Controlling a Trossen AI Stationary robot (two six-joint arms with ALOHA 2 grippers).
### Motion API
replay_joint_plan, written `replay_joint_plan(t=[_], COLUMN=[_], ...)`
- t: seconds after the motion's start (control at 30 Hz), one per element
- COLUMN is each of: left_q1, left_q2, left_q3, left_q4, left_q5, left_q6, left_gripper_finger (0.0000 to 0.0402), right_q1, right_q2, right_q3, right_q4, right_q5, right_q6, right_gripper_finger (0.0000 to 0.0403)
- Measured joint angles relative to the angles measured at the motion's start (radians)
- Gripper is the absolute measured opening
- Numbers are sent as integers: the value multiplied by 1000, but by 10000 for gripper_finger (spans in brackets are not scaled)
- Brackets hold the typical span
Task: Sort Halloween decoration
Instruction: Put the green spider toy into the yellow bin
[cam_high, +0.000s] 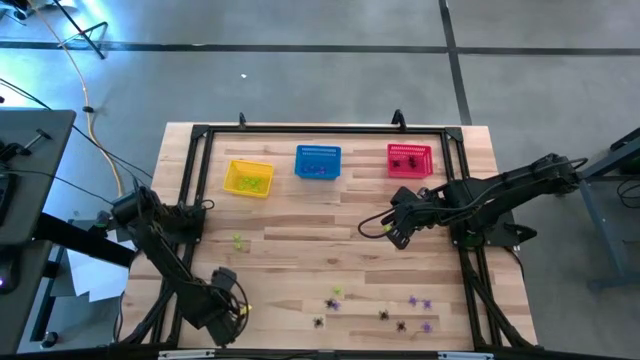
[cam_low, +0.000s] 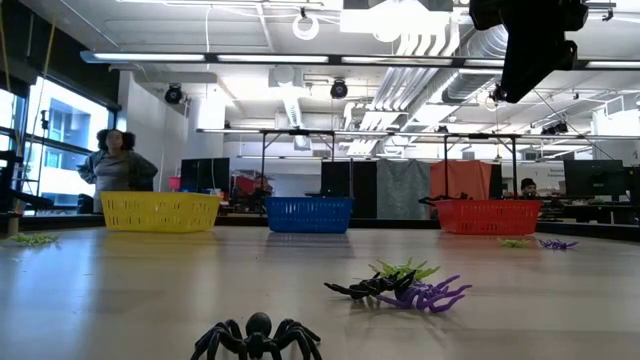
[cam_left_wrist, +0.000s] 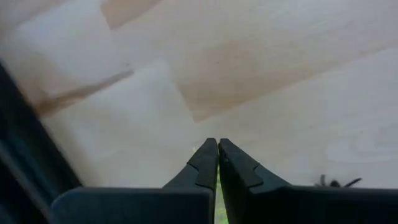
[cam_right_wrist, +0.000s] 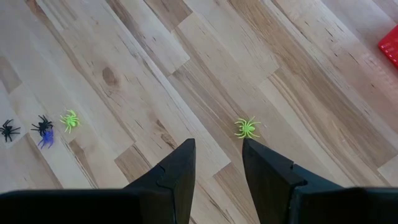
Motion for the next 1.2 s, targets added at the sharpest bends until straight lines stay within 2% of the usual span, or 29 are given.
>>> replay_joint_plan(t=[0.33,0.53,0.87,1.07,1.2], left_q1=[104,239,592,787,908], left_q2=[-4,-4,-6,-56,-98], left_q3=[113,132,132,132,132], left_q4=[-287,-417,-414,-380,-345], left_q5=[-71,-187,-424,-559,-595], left_q6=[190,382,878,1117,1255], left_gripper_finger=[1,0,0,0,0], right_q1=[0,0,0,0,0], right_q2=[0,0,0,0,0], right_q3=[0,0,0,0,0], right_q4=[0,0,0,0,1], right_q5=[0,0,0,0,0], right_q6=[0,0,0,0,0], right_gripper_finger=[130,130,130,130,130])
